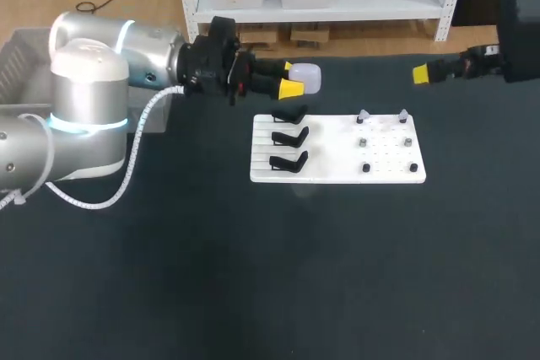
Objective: Pick up each earbud case from the left stands, insert the matching earbuds, close the lid, and place the case in the box.
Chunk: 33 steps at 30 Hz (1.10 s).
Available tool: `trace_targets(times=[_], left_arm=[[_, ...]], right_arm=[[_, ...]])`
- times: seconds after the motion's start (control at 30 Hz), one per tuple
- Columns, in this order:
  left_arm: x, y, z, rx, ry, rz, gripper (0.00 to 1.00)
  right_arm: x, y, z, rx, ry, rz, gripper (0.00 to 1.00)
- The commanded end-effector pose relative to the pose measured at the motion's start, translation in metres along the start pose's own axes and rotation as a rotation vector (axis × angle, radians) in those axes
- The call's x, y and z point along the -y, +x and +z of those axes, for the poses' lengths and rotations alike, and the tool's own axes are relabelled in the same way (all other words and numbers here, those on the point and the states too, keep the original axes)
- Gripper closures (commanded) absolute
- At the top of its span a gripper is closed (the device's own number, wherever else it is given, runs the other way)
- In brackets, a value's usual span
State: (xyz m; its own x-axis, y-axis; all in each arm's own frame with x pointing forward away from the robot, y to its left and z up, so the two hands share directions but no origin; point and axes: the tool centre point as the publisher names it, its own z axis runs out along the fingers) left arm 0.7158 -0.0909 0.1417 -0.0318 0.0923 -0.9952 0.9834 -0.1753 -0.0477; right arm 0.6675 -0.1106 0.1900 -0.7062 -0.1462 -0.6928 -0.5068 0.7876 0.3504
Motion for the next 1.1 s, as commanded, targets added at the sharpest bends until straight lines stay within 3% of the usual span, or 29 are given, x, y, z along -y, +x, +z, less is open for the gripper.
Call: trace_targets(times=[0.03, 0.2, 0.5, 1.1], left_arm=[[0.008, 0.001, 0.001, -0.027, -0.030, 0.015, 1.00], [0.009, 0.004, -0.002, -0.011, -0.070, 0.029, 1.00], [0.010, 0.005, -0.005, 0.013, -0.083, 0.063, 1.00], [0.013, 0.009, -0.003, -0.001, -0.040, 0.077, 1.00]], right_arm=[[-0.026, 0.004, -0.001, -0.015, 0.009, -0.002, 0.00], [-0.058, 0.020, 0.014, -0.041, -0.086, 0.019, 0.00], [-0.095, 0.032, 0.036, -0.100, -0.145, -0.003, 0.00], [-0.111, 0.026, 0.059, -0.176, -0.109, -0.078, 0.00]])
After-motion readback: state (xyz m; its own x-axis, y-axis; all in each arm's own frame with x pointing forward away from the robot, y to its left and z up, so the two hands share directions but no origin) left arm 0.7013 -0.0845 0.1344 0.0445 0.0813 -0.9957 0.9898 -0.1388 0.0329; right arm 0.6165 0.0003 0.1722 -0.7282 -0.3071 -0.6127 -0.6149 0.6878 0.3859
